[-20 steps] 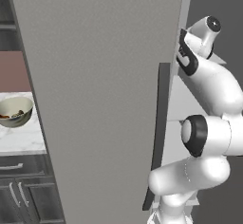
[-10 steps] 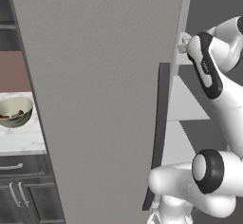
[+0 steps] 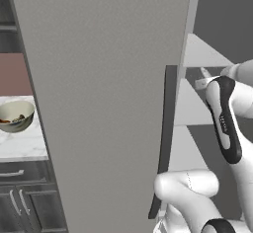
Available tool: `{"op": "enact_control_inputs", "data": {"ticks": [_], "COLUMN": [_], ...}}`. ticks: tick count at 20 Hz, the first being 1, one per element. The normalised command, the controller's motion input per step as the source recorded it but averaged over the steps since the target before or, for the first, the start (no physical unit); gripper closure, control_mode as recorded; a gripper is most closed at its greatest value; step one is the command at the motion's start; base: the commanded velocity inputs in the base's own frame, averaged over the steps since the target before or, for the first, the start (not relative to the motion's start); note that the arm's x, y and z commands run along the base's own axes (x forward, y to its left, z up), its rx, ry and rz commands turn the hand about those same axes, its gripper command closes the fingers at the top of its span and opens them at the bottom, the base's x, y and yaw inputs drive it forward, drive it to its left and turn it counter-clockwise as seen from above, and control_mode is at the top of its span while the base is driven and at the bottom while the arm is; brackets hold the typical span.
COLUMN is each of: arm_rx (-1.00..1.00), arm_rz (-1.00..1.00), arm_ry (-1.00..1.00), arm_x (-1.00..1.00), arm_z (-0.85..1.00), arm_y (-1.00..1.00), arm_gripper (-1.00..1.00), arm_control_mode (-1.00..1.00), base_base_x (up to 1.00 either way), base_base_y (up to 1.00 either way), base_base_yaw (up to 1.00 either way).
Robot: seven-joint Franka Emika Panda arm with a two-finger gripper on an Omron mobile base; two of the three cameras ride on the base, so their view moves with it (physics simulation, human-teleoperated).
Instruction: Take the chicken drumstick, mushroom, and fish from the freezer and place them in the bowl on the counter.
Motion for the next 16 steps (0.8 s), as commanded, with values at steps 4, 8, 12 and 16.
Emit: {"op": "enact_control_inputs", "data": {"ticks": [4, 8, 12, 16], "arm_rx": [0.00, 0.00, 0.00, 0.00], "arm_rz": [-0.02, 0.00, 0.00, 0.00], "arm_ry": [0.12, 0.00, 0.00, 0.00], "arm_x": [-0.50, 0.00, 0.00, 0.00], "arm_z": [-0.49, 0.00, 0.00, 0.00], "arm_y": [0.05, 0.00, 0.00, 0.00], "arm_gripper": [1.00, 1.00, 1.00, 1.00], "arm_control_mode": [1.00, 1.00, 1.00, 1.00], "base_base_x": [-0.50, -1.00, -1.00, -0.88], "base_base_y": [0.13, 0.79, 1.00, 1.00], "base_base_yaw": [-0.01, 0.00, -0.06, -0.12]}}
